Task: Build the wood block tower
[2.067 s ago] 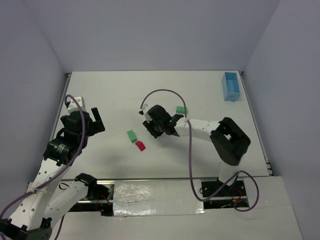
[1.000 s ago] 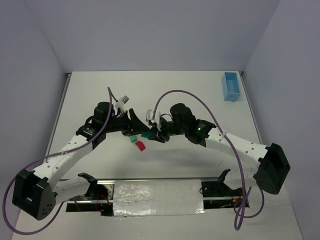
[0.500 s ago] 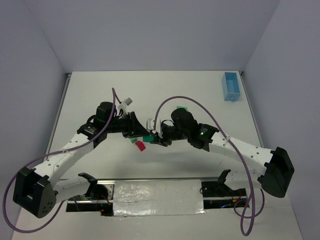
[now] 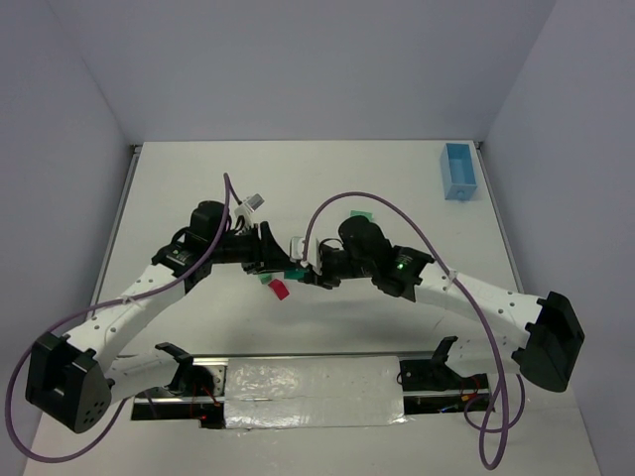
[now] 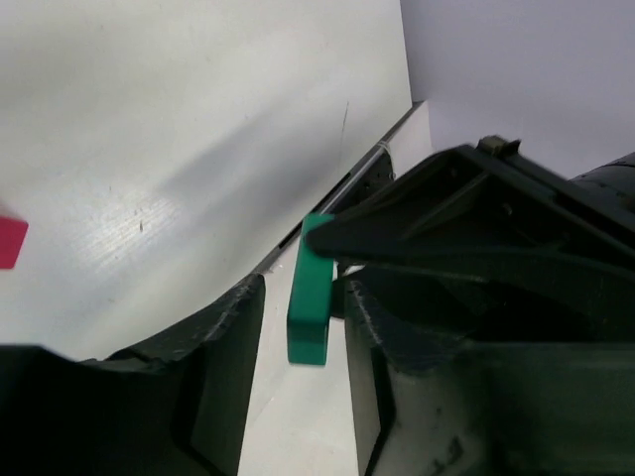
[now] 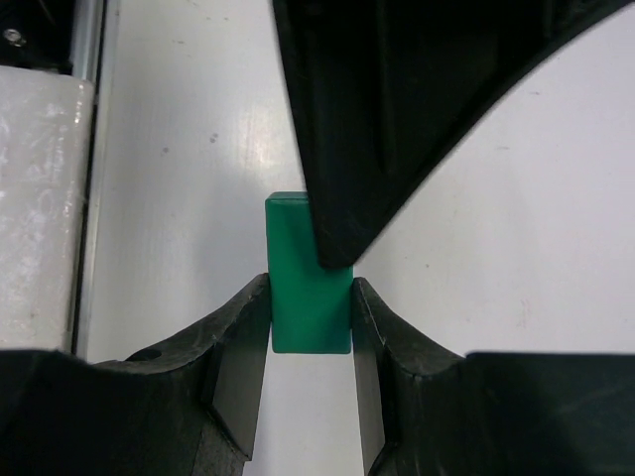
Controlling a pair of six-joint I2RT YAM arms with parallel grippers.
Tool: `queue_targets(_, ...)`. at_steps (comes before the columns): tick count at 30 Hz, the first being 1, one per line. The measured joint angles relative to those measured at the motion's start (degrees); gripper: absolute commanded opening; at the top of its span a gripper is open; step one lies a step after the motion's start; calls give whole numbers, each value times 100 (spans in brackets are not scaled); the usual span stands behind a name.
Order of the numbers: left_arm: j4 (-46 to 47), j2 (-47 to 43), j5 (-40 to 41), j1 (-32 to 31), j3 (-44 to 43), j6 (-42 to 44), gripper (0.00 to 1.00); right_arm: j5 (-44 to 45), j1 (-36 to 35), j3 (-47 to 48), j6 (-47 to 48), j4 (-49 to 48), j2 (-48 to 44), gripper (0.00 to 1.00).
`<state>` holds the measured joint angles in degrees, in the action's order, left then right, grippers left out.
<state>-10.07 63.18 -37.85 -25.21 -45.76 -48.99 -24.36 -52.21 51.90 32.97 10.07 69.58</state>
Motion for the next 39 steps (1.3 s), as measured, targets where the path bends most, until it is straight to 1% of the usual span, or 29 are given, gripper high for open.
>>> queue_targets(1, -59, -4, 0, 0, -2, 28, 56, 76, -2, 0, 4, -4, -4, 0)
queue_targets(2, -140, -13, 2, 0, -2, 83, 56, 136, 0, 0, 9, -7, -13, 0)
queue_targets(3, -195, -13, 4, 0, -2, 94, 55, 190, 2, 0, 13, -17, -17, 0)
queue_targets(4, -236, -13, 4, 0, -2, 105, 43, 245, 7, 0, 15, -20, -26, 0)
queue_targets(8, -275, -13, -37, -11, -37, 114, 28, 345, 11, -24, 20, -20, -48, 0)
queue_targets(9, -278, -13, -52, -13, -44, 129, 28, 356, 11, -28, 22, -20, -48, 0)
queue_targets(10, -275, -13, -61, -13, -50, 131, 39, 354, 11, -28, 22, -22, -52, 0)
queue_targets(13, -313, -13, -31, -7, -57, 208, 65, 350, 11, -31, 44, -22, -74, 0)
queue_targets(15, -345, -2, -2, -2, -70, 229, 68, 332, 11, -31, 59, -22, -85, 0)
queue_targets(17, -363, 20, 11, 4, -103, 227, 68, 313, 9, -31, 70, -22, -85, 0)
queue_targets(19, -393, 57, 13, 4, -175, 234, 58, 306, 11, -33, 81, -22, -90, 0)
queue_targets(20, -400, 74, 17, 4, -210, 234, 56, 299, 9, -35, 85, -22, -90, 0)
queue_targets(22, -407, 87, 35, 4, -280, 238, 54, 284, 11, -46, 103, -20, -92, 0)
queue_targets(26, -396, 87, 48, 4, -352, 229, 45, 247, 9, -55, 107, -17, -92, 0)
queue_targets(27, -393, 90, 46, 4, -354, 227, 42, 247, 7, -55, 107, -17, -92, 0)
queue_targets(30, -372, 111, 46, 4, -354, 225, 40, 254, 7, -55, 107, -17, -92, 0)
queue_targets(32, -358, 127, 46, 9, -354, 223, 41, 262, 7, -57, 105, -22, -92, 0)
queue_targets(35, -334, 127, 42, 11, -352, 223, 41, 275, 7, -61, 105, -33, -92, 0)
queue_targets(36, -317, 127, 42, 11, -348, 223, 35, 289, 7, -61, 103, -39, -92, 0)
queue_targets(39, -299, 127, 39, 28, -326, 212, 22, 304, 7, -61, 101, -42, -92, 0)
